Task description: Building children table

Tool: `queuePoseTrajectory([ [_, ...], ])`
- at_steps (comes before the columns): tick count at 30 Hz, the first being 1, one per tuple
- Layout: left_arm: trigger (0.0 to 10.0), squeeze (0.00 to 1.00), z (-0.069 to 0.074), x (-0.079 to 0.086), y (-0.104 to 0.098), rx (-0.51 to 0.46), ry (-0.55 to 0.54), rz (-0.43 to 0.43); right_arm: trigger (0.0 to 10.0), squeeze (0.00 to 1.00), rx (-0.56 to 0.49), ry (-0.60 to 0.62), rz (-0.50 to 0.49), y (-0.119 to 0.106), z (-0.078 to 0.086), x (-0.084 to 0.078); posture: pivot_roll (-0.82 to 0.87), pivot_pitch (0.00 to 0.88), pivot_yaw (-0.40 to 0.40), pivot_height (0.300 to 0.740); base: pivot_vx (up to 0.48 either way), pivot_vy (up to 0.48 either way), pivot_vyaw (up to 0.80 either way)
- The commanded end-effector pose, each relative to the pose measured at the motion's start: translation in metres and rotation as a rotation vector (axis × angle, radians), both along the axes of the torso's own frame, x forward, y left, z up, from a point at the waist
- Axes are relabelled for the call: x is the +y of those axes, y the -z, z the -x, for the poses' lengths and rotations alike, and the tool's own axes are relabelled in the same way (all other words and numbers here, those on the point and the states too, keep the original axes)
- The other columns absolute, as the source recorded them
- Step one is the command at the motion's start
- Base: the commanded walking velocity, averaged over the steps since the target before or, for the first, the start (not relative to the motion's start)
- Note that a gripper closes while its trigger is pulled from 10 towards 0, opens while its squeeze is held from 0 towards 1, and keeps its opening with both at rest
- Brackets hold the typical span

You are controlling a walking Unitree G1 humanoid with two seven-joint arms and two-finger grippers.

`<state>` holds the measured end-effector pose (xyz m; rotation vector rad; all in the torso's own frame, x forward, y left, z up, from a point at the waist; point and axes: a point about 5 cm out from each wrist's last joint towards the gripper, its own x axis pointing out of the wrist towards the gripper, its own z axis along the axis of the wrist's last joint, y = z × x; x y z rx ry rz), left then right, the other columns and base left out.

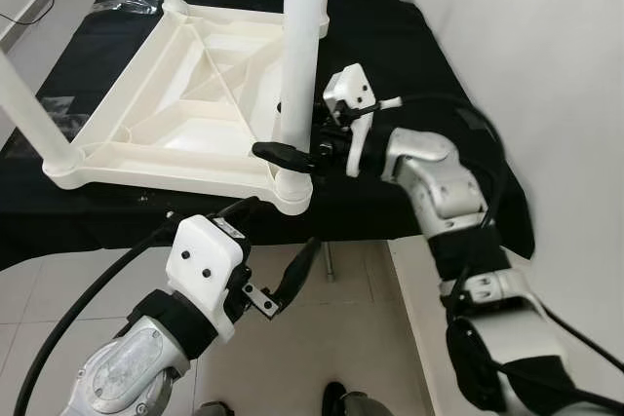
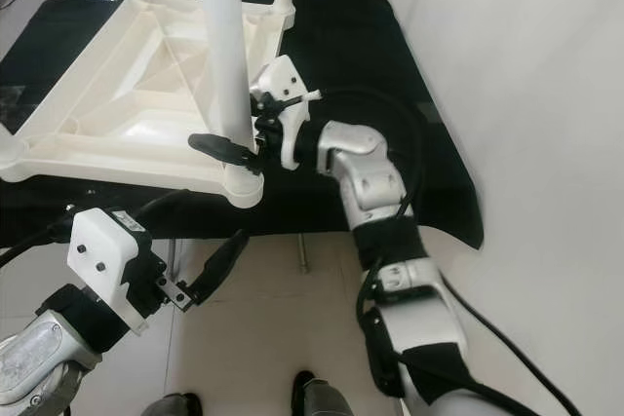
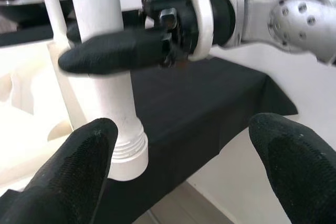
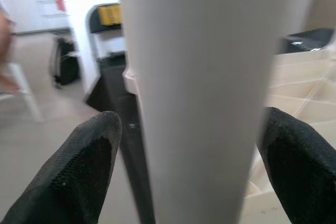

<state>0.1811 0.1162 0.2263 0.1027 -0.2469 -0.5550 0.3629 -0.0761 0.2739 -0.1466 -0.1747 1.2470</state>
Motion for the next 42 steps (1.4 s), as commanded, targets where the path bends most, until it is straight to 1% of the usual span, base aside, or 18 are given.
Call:
queuePoseTrajectory([
  [1,10.0,0.0,0.003,-0.001,0.0,-0.002,-0.003,0.0,10.0,0.0,0.005,-0.059,-0.018,-0.002,0.001,0.0,0.14,0.246,-0.084,0.74,0.0,0.0,0.0],
  [4,10.0,0.0,0.006,-0.001,0.001,0.004,-0.009,0.0,10.0,0.0,0.013,-0.172,-0.001,-0.005,0.001,-0.002,0.14,0.252,-0.087,0.74,0.0,0.0,0.0],
  [5,10.0,0.0,0.006,-0.001,0.001,0.004,-0.009,0.0,10.0,0.0,0.013,-0.172,-0.001,-0.005,0.001,-0.002,0.14,0.252,-0.087,0.74,0.0,0.0,0.0],
  [7,10.0,0.0,0.008,0.001,0.002,0.012,-0.019,-0.001,10.0,0.0,0.02,-0.261,-0.036,-0.013,0.002,-0.003,0.15,0.263,-0.09,0.74,0.0,0.0,0.0],
  [10,10.0,0.0,0.009,0.002,0.003,0.016,-0.024,-0.002,10.0,0.0,0.025,-0.299,-0.042,-0.015,0.002,-0.004,0.15,0.263,-0.09,0.74,0.0,0.0,0.0],
  [11,10.0,0.0,0.012,0.002,0.003,0.023,-0.028,-0.002,0.0,0.0,0.029,-0.377,-0.032,-0.02,0.001,-0.009,0.16,0.279,-0.092,0.74,0.0,0.0,0.0],
  [19,10.0,0.0,0.015,0.002,0.004,0.031,-0.029,-0.003,0.0,0.0,0.004,-0.451,-0.025,-0.034,-0.001,-0.015,0.16,0.285,-0.091,0.74,0.0,0.0,0.0],
  [31,10.0,0.0,0.016,0.002,0.003,0.028,-0.027,-0.006,0.0,0.0,-0.047,-0.443,-0.005,-0.037,-0.002,-0.018,0.16,0.275,-0.088,0.74,0.0,0.0,0.0],
  [32,10.0,0.0,0.016,0.001,0.003,0.025,-0.025,-0.006,0.0,0.0,-0.056,-0.268,0.02,-0.03,-0.008,-0.016,0.14,0.268,-0.098,0.74,0.0,0.0,0.0],
  [33,10.0,0.0,0.015,0.001,0.002,0.023,-0.023,-0.004,0.0,0.0,-0.024,-0.029,0.031,-0.016,-0.014,-0.014,0.14,0.267,-0.099,0.74,0.0,0.0,0.0],
  [35,10.0,0.0,0.014,0.0,0.002,0.021,-0.021,-0.002,0.0,0.0,0.006,0.325,0.044,0.003,-0.017,-0.016,0.13,0.268,-0.096,0.74,0.0,0.0,0.0],
  [36,10.0,0.0,0.013,0.0,0.002,0.021,-0.02,0.0,0.0,0.0,0.047,0.543,0.033,0.015,-0.018,-0.019,0.13,0.268,-0.083,0.74,0.0,0.0,0.0],
  [37,10.0,0.0,0.013,0.0,0.002,0.022,-0.019,0.001,0.0,0.0,0.07,0.685,0.027,0.022,-0.017,-0.023,0.13,0.268,-0.083,0.74,0.0,0.0,0.0],
  [38,10.0,0.0,0.011,0.0,0.002,0.023,-0.014,0.004,0.0,0.0,0.074,0.821,0.026,0.034,-0.01,-0.026,0.12,0.271,-0.076,0.74,0.0,0.0,0.0],
  [39,10.0,0.0,0.011,0.0,0.002,0.023,-0.014,0.004,0.0,0.0,0.074,0.821,0.026,0.034,-0.01,-0.026,0.12,0.271,-0.076,0.74,0.0,0.0,0.0],
  [40,10.0,0.0,0.009,-0.004,0.002,0.019,0.014,0.003,0.0,0.0,0.081,0.853,0.019,0.049,0.011,-0.009,0.12,0.261,-0.074,0.74,0.0,0.0,0.0],
  [41,10.0,0.0,0.008,-0.005,0.001,0.017,0.024,0.002,0.0,0.0,0.086,0.842,0.009,0.051,0.017,-0.001,0.12,0.261,-0.074,0.74,0.0,0.0,0.0],
  [42,10.0,0.0,0.008,-0.005,0.001,0.017,0.024,0.002,0.0,0.0,0.086,0.842,0.009,0.051,0.017,-0.001,0.12,0.261,-0.074,0.74,0.0,0.0,0.0],
])
